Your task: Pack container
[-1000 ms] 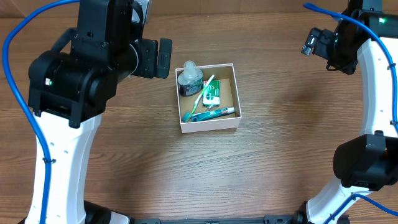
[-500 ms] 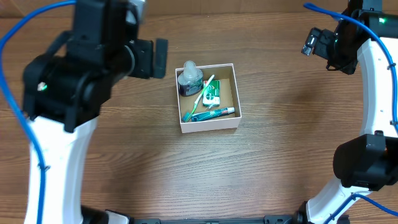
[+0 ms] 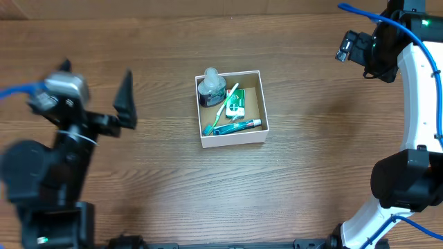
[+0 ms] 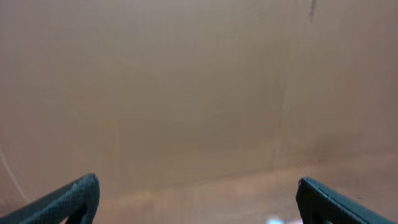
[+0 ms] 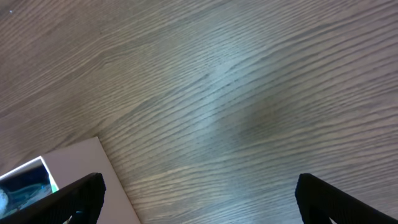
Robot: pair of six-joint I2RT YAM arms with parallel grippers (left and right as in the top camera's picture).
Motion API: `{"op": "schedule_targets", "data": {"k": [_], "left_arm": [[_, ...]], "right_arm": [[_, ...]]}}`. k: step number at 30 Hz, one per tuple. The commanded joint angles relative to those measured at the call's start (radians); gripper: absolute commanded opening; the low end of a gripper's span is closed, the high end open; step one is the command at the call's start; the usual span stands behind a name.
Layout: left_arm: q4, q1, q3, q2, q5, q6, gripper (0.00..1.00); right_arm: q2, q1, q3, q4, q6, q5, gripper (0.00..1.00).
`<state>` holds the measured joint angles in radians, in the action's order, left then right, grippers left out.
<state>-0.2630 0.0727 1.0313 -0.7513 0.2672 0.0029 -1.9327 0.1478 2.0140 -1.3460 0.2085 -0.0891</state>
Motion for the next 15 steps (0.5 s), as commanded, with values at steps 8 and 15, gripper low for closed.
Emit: {"op": "schedule_targets", "data": {"k": [8, 15], "left_arm": [[0.501, 0.005, -0.789, 0.553, 0.044, -0.026, 1.00], [0.499, 0.005, -0.990, 0.739, 0.044, -0.064, 1.00]], "right_arm": [[0.023, -0.004, 0.015, 0.005, -0.003, 0.006, 1.00], [0.023, -0.004, 0.015, 0.005, -0.003, 0.006, 1.00]]}}
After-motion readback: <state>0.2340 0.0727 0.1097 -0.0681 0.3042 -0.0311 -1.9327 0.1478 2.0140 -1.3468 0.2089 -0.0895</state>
